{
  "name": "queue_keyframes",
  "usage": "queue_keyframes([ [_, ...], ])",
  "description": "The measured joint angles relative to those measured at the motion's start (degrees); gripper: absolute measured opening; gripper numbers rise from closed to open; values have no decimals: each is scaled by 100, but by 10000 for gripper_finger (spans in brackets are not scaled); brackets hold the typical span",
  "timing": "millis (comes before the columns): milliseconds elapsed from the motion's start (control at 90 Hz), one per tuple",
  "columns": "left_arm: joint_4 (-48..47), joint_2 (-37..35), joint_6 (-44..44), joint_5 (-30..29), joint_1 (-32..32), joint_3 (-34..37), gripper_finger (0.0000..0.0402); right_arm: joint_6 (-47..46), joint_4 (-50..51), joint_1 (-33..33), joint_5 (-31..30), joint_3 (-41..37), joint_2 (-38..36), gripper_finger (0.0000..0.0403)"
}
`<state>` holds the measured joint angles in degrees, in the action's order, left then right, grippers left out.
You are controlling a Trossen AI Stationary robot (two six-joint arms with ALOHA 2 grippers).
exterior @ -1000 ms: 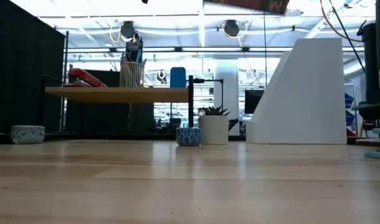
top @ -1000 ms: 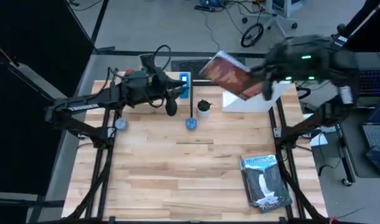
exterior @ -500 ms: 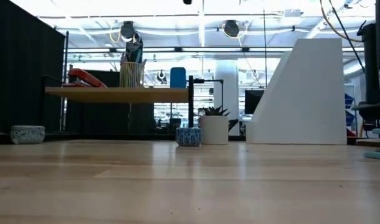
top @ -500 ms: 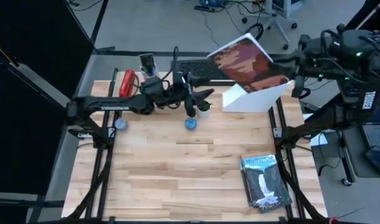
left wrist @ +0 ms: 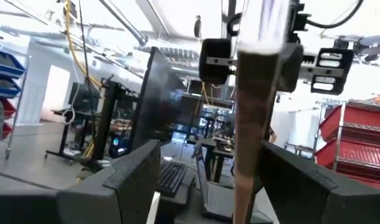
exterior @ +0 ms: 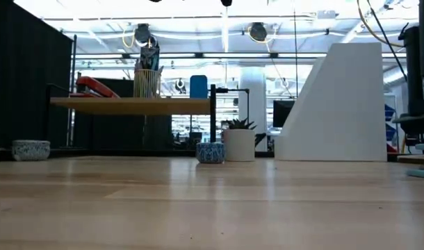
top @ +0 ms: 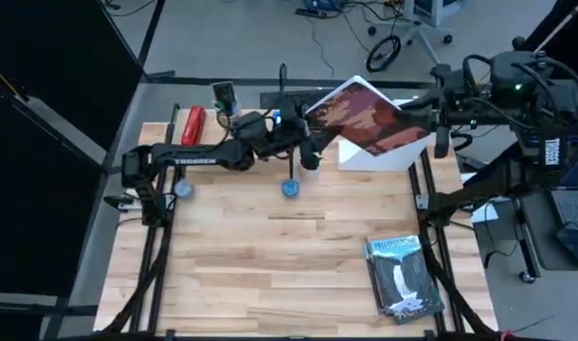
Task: Stock shelves
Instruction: Remove the purple/brown book from the white book shelf
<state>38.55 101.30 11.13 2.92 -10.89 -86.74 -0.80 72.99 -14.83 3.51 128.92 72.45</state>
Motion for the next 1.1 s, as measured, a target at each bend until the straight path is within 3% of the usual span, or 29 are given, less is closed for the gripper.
queue_keyframes([
  [156,15,-2,-452,120,14,-109,211,0,2,0,2,0,-9,3],
  [356,10,0,-760,423,30,-241,43,20,-66,0,0,0,60,4],
  [411,11,-4,-804,454,34,-243,16,48,-94,-2,-8,2,89,4],
  [644,-946,-22,-874,455,57,-262,5,24,287,-11,-115,0,186,31],
  [911,-3074,9,-1217,351,59,-231,2,42,1071,-9,-751,2,142,130],
  [1100,-3597,2,-1233,432,96,-234,1,74,1714,-4,-807,-3,531,183],
])
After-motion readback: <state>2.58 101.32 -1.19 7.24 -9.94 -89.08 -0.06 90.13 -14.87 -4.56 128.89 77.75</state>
